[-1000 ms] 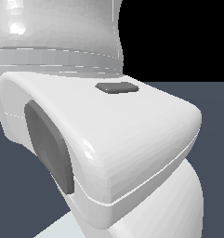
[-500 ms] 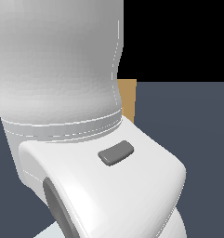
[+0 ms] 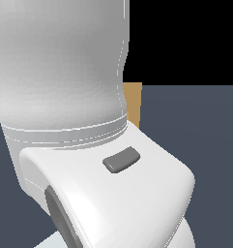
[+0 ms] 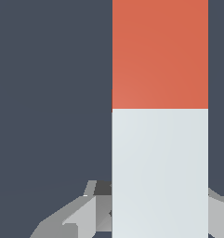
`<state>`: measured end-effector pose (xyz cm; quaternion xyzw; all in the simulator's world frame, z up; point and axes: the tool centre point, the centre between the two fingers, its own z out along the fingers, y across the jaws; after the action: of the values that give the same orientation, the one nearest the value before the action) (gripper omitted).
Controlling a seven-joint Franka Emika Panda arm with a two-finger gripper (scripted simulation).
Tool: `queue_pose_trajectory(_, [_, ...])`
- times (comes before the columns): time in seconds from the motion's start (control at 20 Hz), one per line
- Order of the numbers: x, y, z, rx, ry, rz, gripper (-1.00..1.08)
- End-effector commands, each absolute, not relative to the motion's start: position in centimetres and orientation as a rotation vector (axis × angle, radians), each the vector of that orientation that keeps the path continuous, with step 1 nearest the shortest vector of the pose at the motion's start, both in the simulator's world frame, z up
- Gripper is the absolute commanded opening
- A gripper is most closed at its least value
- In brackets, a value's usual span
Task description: Insert the peg into the horizontal hole in a box.
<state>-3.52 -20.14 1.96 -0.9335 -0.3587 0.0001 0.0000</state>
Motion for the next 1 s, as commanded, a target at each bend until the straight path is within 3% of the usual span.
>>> queue_pose_trajectory(0.0, [-3.5,-20.1,2.0,-2.932,-1.129,0.000,-1.00])
queue_pose_trajectory(0.5, [-0.8,-18.4,2.8,-2.837,-1.351,0.001,-1.00])
queue_pose_trajectory(0.95, [3.9,-13.1,4.6,-2.566,-1.816,0.001,-1.00])
